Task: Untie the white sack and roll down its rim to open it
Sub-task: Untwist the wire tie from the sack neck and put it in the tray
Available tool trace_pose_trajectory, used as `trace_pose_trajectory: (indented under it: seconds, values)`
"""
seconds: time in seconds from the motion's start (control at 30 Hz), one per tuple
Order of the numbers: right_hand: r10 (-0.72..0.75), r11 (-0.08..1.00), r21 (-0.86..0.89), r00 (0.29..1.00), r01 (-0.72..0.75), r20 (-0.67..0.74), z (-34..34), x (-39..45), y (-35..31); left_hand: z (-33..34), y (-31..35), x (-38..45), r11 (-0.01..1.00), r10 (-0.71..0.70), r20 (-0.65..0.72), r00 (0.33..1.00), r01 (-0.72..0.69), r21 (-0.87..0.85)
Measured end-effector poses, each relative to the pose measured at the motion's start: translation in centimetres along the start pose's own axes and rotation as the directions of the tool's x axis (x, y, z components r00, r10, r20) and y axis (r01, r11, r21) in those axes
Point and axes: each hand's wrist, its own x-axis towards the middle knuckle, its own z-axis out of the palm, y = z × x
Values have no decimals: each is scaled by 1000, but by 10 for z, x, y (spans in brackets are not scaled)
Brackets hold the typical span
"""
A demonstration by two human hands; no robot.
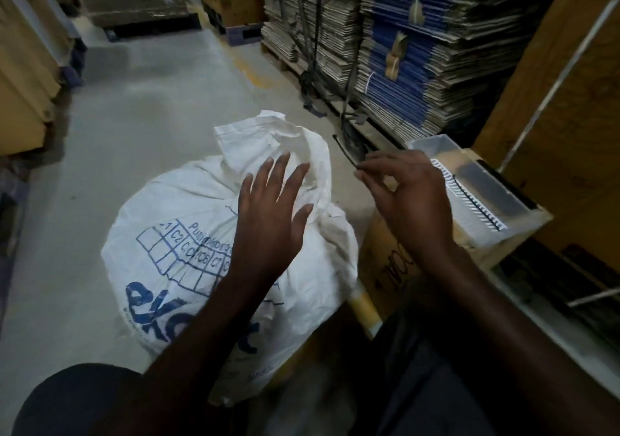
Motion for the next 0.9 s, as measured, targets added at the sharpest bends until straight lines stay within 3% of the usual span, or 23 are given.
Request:
trace_pose_trajectory:
  seconds: [0.2, 0.33, 0.53, 0.67, 0.9]
  values:
    - [159, 886, -441, 987, -146, -8, -49, -1, 78, 33, 28, -16, 993, 115, 96, 989, -115, -3]
    - [384, 818, -472, 923, -329, 20, -68, 8, 131, 42, 30, -16, 987, 154, 109, 982, -149, -52]
    - [556, 734, -555, 816, -392, 157, -64, 4, 170, 48, 24, -12, 987, 150, 123, 981, -142, -70]
    - [552, 724, -586, 816, -365, 174, -58, 4, 159, 41, 20, -8, 989, 132, 109, 985, -124, -83]
    - [367, 835, -474, 924, -279, 103, -31, 13, 92, 28, 3, -8, 995, 89, 101, 991, -85, -45]
